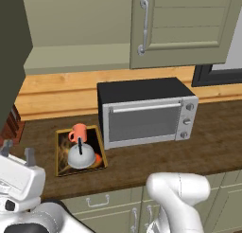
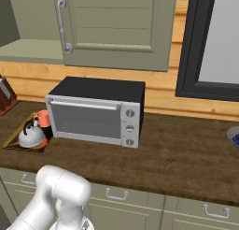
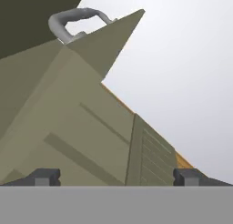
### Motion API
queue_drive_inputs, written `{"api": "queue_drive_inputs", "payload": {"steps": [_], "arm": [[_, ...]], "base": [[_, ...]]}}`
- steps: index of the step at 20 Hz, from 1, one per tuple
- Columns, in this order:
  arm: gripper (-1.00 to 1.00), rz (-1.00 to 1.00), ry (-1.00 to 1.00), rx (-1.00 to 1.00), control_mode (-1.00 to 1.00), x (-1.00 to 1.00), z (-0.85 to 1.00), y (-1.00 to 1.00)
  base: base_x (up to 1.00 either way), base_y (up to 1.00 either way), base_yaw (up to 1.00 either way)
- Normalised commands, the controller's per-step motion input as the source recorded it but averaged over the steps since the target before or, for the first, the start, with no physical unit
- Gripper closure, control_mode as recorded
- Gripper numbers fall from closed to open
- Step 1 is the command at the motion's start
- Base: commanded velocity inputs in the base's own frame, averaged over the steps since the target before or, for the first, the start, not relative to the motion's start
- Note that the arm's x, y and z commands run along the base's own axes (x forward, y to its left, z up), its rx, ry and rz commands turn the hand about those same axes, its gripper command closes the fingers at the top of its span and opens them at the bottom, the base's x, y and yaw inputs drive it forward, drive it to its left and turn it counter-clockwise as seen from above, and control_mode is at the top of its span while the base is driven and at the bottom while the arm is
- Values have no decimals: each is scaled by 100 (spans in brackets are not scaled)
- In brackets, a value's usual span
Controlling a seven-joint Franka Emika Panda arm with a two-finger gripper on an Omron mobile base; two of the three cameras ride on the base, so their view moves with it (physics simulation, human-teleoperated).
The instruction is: Pick the kettle from the counter and place it on the tray. Then pick the mug from the cabinet and place it on the tray. Then close the cabinet doors.
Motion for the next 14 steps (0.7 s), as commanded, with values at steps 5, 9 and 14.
{"api": "queue_drive_inputs", "payload": {"steps": [5,9,14], "arm": [[-100,0,1,2,-100,34,-6,33],[-100,0,6,0,-100,39,1,52],[-100,0,1,0,-100,41,-17,59]], "base": [[0,0,0],[0,0,0],[0,0,0]]}}
